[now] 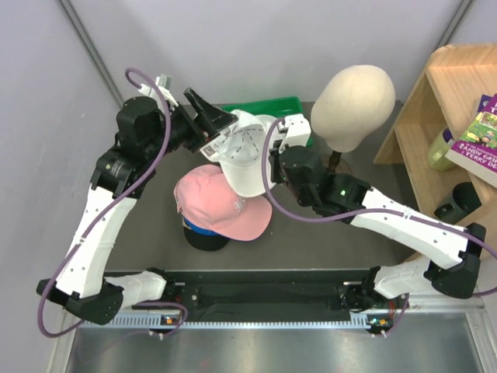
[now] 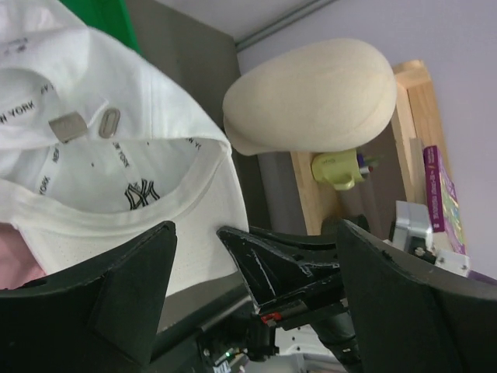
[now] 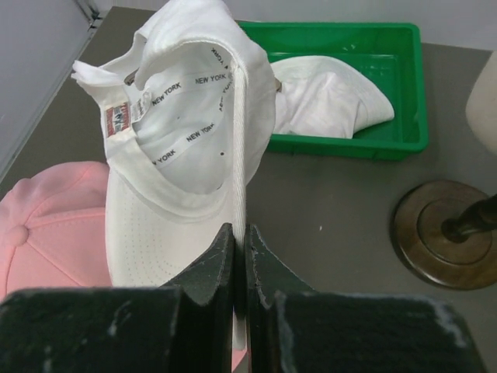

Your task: Stack the hats

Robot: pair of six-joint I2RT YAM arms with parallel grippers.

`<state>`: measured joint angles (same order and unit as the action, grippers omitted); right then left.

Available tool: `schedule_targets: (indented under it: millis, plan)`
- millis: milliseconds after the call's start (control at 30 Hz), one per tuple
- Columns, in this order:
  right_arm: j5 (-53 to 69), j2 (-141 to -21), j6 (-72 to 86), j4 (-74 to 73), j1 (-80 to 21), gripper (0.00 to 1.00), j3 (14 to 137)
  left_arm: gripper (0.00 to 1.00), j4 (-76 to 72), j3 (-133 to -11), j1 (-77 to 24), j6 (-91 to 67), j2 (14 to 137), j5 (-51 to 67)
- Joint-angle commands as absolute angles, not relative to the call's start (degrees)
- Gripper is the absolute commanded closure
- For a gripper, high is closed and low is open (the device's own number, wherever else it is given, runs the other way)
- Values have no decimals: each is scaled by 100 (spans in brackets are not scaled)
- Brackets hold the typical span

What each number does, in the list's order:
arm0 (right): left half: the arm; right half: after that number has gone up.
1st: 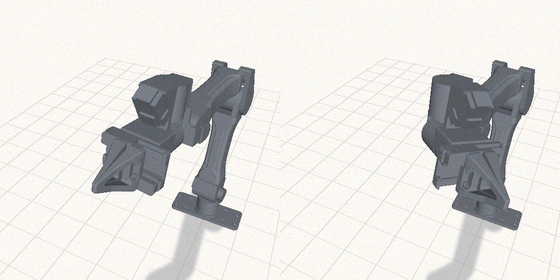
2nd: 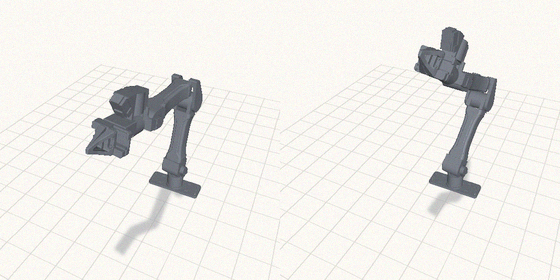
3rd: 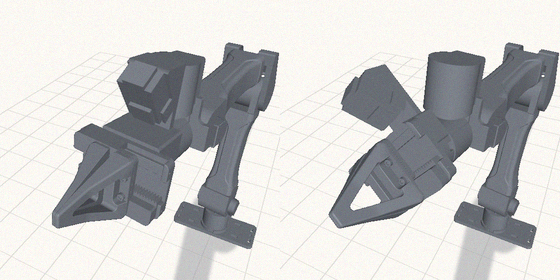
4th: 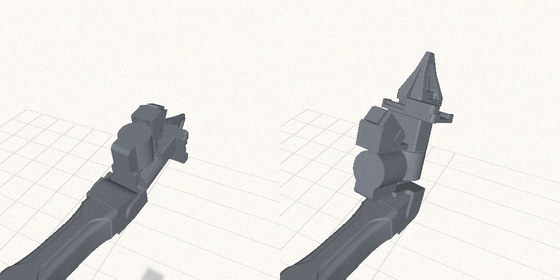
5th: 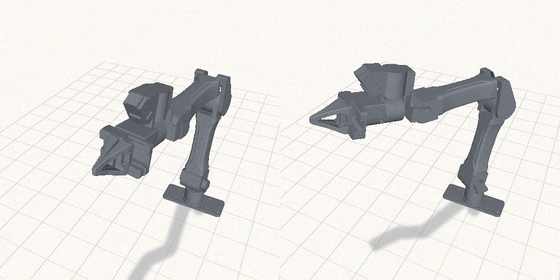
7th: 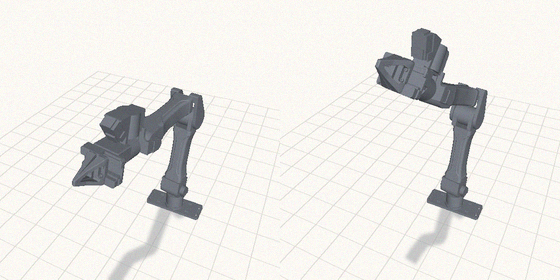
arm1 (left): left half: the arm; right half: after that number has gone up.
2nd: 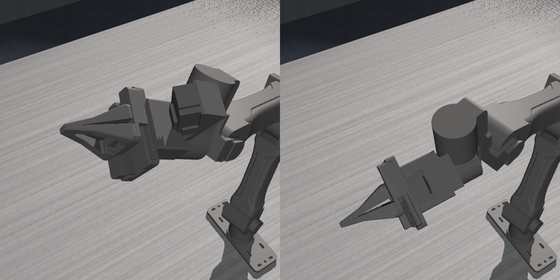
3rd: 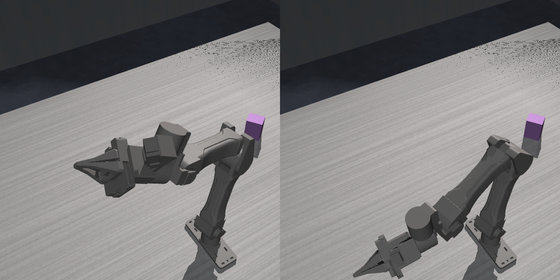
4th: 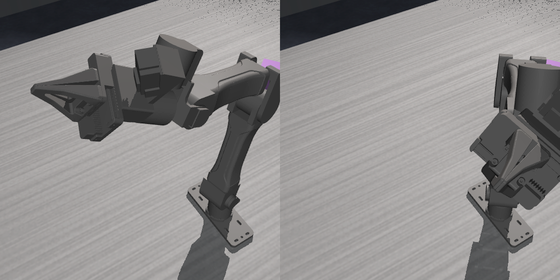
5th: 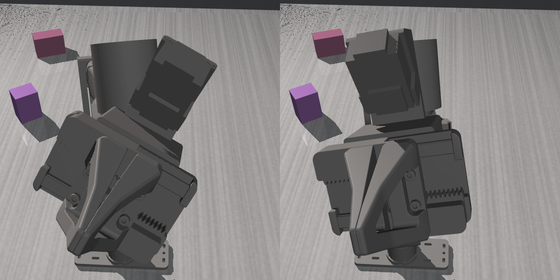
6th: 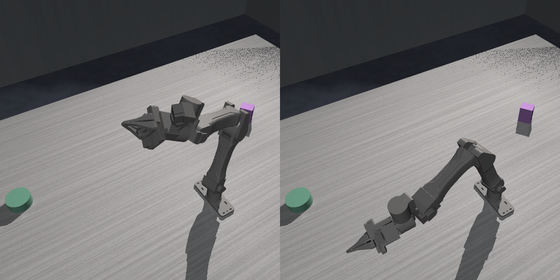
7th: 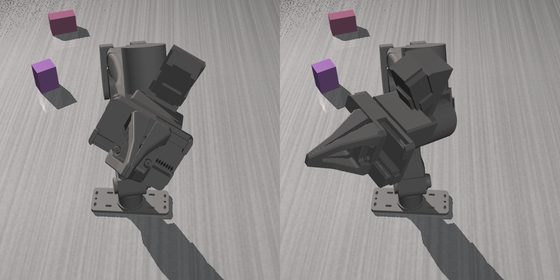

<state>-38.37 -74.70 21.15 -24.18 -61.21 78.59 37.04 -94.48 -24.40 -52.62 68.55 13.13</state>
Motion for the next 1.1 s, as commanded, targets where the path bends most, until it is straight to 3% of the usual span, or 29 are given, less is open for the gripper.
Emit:
schedule_targets:
  millis: [0, 433, 833, 933, 1067]
  plan:
    - [-4631, -7532, 1768, -2206, -6477, 100, 8349, 11, 3191, -9045, -2452, -5791, 6873, 2144]
    - [-4974, -7840, 1002, -1846, -7189, 100, 8472, 5, 2575, -8710, -2496, -6082, 7049, 2715]
    - [-5467, -7910, 343, -1372, -7672, 100, 8446, 7, 3164, -8789, -2514, -5318, 7409, 2821]
    - [-5528, -7963, 150, -1257, -7769, 100, 8455, 19, 3208, -8850, -2522, -5133, 7479, 2778]
    - [-5590, -7998, 53, -1187, -7866, 100, 8455, 49, 3278, -8895, -2531, -4983, 7523, 2690]
